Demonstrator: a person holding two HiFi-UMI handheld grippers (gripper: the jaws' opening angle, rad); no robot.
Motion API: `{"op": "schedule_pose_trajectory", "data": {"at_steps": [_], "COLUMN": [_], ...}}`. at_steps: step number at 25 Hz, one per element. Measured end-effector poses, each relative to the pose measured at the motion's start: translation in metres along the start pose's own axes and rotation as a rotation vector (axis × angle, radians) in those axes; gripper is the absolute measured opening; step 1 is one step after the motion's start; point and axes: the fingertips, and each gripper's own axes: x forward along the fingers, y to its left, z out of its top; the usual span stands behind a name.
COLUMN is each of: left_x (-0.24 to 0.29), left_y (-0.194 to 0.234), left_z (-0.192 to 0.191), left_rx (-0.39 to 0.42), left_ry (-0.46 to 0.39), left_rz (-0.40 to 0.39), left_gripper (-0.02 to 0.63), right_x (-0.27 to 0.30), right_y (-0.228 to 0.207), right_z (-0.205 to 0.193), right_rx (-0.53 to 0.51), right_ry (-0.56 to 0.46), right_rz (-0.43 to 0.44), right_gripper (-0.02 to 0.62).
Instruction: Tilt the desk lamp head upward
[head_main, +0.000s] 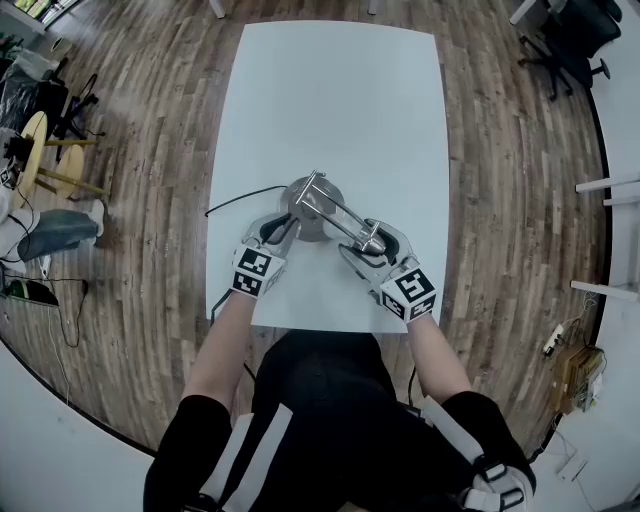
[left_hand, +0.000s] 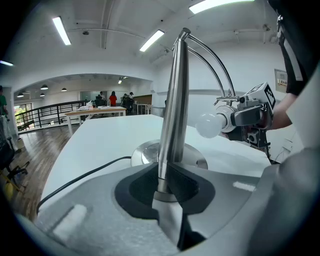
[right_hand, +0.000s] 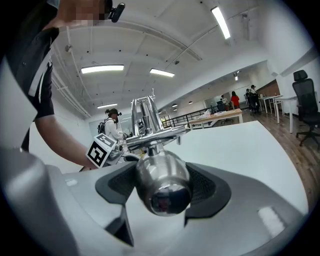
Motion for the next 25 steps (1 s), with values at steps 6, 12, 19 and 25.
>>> {"op": "schedule_pose_trajectory", "data": {"at_steps": [6, 12, 19, 25], "left_x": [-0.002, 0.000, 0.005, 0.005], "left_y": [0.000, 0.000, 0.001, 0.003], "left_z": [0.000, 0.000, -0.002, -0.004], "left_rx": [0.005, 0.004, 0.000, 0.013], "left_ry": [0.003, 0.004, 0.033, 0.076], "left_rz": [-0.003, 0.003, 0.016, 0.009], "left_gripper": [0.061, 0.061, 0.060, 0.060], "right_x": [-0.010, -0.019, -0.026, -0.034], "right_y": [0.002, 0.000, -0.003, -0.002], "right_z": [0.005, 0.009, 0.012, 0.019], "right_rx": [-0.008, -0.019, -0.022, -0.031], "right_ry": [0.016, 0.056, 0.107, 0.154], "right_rz": [-0.016, -0.030, -0.048, -0.065], "right_gripper": [0.302, 0.302, 0.301, 0.302]}}
